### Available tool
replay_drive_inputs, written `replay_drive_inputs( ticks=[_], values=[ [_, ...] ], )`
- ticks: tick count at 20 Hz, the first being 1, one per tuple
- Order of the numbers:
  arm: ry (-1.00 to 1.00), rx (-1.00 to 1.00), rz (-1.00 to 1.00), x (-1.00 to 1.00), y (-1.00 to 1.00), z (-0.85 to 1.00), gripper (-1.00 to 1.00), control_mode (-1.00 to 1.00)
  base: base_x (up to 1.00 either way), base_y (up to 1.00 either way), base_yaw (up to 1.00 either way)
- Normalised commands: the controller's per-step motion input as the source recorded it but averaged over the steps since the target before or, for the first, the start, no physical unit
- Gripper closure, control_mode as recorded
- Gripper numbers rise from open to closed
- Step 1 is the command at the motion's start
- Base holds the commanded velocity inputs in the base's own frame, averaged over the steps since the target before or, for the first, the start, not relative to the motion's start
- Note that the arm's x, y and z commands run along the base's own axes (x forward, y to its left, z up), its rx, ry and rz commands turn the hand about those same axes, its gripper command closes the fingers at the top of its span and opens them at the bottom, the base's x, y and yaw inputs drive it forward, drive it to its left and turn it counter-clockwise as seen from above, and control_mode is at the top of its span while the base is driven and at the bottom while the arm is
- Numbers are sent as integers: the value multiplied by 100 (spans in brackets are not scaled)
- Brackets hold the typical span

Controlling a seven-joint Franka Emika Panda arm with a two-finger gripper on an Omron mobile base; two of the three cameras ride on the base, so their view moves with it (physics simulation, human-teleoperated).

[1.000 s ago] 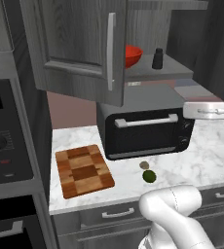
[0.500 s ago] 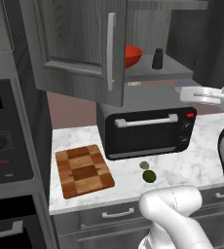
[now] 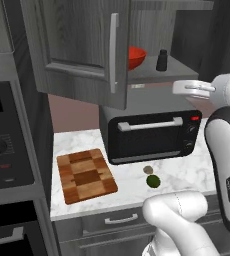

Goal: Open the cabinet. Place the bowl and condiment on the counter. Then place the lime and garlic on the cutting board.

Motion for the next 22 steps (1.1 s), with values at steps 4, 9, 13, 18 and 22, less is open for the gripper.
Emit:
replay_drive_inputs(
  ticks=[4,9,13,18,22],
  values=[
    [0,2,0,49,8,1,-100,-100,0,0,0],
    [4,0,1,46,18,2,-100,-100,0,0,0],
    [7,2,4,34,5,3,-100,-100,0,0,0],
    [5,3,6,30,8,0,-100,-100,0,0,0],
    [2,2,5,40,24,0,-100,-100,0,0,0]
  ],
)
